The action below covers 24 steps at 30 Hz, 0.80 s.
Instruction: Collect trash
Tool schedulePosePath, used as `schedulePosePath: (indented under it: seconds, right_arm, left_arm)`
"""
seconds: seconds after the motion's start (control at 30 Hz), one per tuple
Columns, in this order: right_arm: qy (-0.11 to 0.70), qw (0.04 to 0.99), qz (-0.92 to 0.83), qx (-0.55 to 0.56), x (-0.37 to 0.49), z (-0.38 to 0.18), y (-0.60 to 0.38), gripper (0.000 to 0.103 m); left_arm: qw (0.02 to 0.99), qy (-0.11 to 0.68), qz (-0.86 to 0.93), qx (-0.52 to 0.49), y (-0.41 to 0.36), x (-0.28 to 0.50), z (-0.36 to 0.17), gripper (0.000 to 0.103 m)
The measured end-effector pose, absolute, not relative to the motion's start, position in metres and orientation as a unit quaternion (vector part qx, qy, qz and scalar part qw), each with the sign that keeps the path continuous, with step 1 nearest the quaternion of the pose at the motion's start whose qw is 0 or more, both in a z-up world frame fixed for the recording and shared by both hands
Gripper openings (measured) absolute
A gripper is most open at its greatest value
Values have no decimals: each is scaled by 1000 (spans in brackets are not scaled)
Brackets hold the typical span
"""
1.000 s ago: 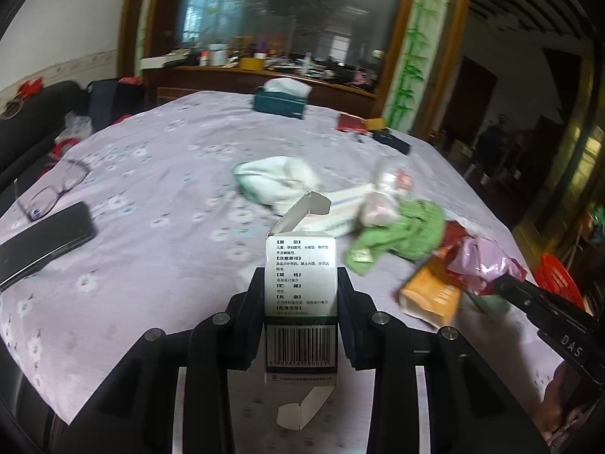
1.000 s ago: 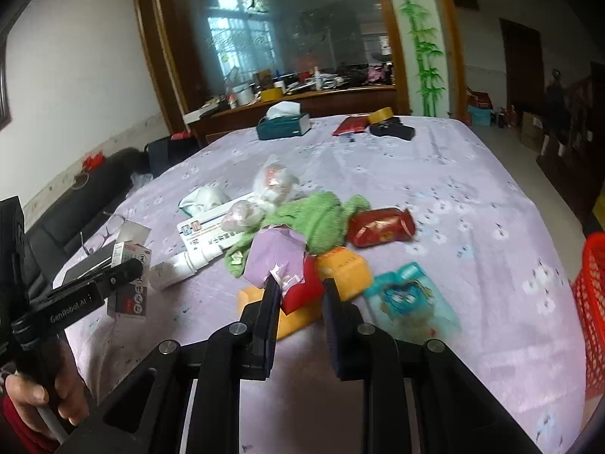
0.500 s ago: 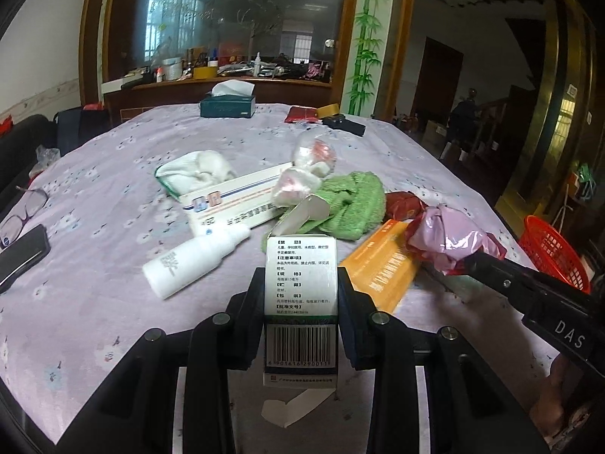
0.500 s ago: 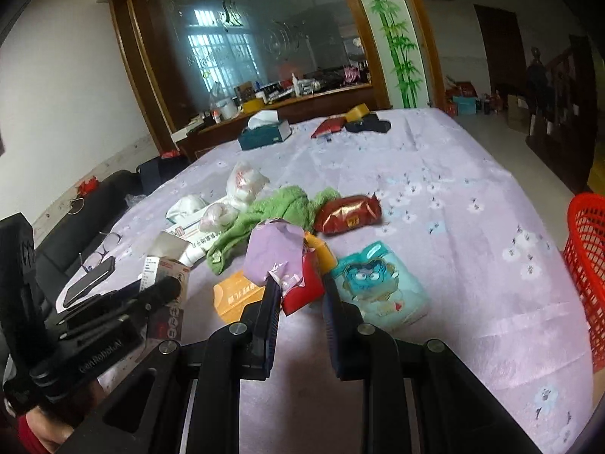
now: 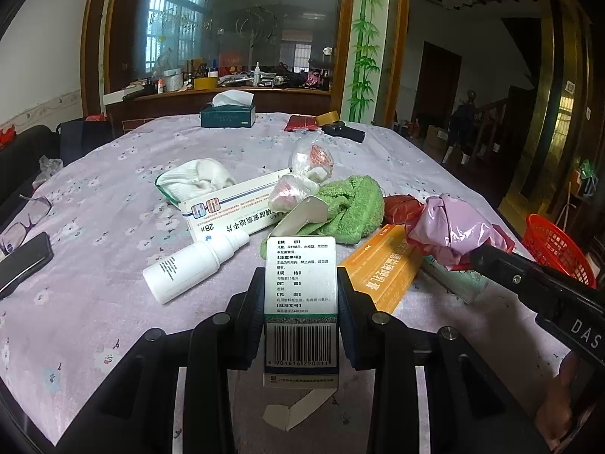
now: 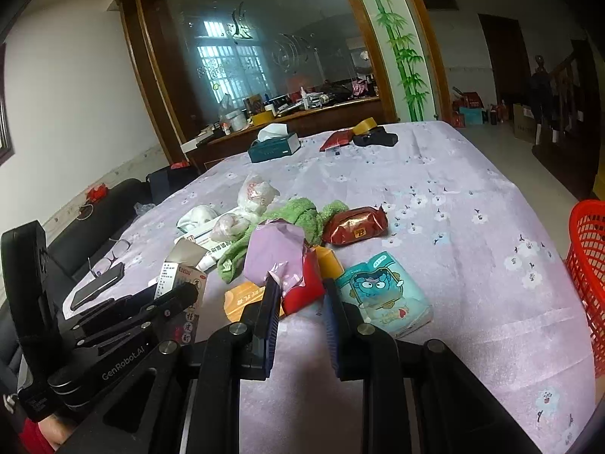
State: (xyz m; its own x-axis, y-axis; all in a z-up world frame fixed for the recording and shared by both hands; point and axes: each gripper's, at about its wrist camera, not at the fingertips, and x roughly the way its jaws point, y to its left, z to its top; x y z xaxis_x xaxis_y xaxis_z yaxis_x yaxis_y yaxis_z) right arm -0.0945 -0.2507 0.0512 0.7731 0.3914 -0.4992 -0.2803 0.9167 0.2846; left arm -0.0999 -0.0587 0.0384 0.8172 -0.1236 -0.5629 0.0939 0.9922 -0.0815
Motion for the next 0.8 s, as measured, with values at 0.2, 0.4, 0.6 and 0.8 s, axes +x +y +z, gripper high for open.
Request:
schedulePosePath:
  seconds: [0.2,0.4,0.6,0.8]
  right_arm:
    - [272,944,173,72,-99,53,-243,24]
    - [279,941,167,92,-95,52,-251,24]
    - [288,938,157,109,-96,51,-260,24]
    - [283,939,150,127,-101,59,-274,24]
  left_arm:
    - [953,296,-56,-23,-60,-102,38,33]
    - [951,303,-58,-25,-62,-101,37,33]
    - [949,306,-68,-25,-67,-102,43,33]
    - [947,310,-77,-29,-70,-102,49,33]
